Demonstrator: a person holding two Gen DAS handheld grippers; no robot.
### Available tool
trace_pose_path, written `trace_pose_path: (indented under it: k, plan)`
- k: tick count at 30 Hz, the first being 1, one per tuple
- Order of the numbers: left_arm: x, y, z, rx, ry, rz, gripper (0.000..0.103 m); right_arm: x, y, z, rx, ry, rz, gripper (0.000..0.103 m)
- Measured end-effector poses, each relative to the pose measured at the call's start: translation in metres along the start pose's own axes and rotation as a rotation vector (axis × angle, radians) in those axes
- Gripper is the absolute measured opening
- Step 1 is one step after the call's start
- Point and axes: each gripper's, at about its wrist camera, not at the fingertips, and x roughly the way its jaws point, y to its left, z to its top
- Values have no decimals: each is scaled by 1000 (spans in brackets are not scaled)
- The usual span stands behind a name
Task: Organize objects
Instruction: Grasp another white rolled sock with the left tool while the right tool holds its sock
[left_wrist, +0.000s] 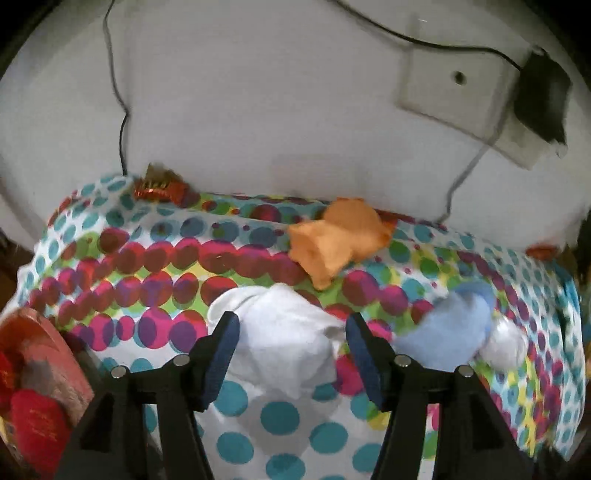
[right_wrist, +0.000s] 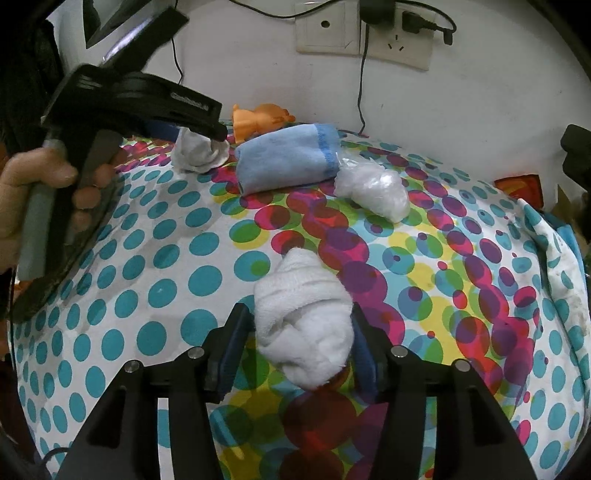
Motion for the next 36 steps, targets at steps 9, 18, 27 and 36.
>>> trace_pose_path:
  k: [9,18,27,36]
  plan:
    - [19,-11,-3,63,-18,60,68,-1,1,-1,5,-2,7,53]
    - [7,-22,-18,202,-48,98,39,0,4,-2,-14,4,-11,55]
    - [-29,-51,-56,281,-54,-15,37,1,6,-2,-26,7,-27,55]
    - [-77,-55,-124,307,-70,-85,37,1,3,-2,-27,7,-27,56]
